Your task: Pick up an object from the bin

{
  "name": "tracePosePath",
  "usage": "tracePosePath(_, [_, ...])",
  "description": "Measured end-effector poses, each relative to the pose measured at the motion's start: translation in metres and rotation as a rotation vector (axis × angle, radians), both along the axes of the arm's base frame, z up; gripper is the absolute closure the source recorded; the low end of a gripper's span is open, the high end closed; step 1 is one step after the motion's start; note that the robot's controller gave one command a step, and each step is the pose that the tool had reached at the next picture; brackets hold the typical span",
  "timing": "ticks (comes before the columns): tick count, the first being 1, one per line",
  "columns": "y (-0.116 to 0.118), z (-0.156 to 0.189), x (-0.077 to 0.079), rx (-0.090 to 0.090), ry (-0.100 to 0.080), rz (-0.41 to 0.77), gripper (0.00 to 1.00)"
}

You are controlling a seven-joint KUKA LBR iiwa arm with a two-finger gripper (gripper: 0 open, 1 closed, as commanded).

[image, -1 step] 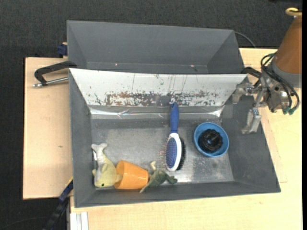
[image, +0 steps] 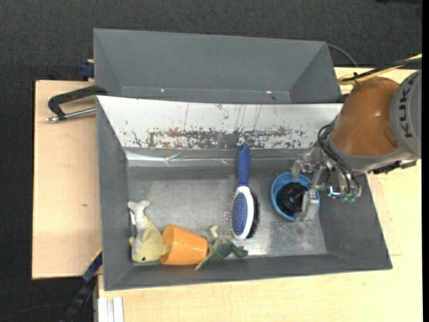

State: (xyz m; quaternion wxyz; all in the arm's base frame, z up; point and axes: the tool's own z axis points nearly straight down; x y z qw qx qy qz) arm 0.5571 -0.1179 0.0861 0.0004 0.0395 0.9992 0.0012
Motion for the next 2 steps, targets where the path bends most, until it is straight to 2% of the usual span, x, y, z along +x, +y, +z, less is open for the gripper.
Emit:
tracePosePath(1, [-0.001,0.006,0.002,-0.002,-0.006,0.001,1.00])
tracePosePath(2, [-0.003,0.086,0.012,-0.005,-0.014,0.014,1.00])
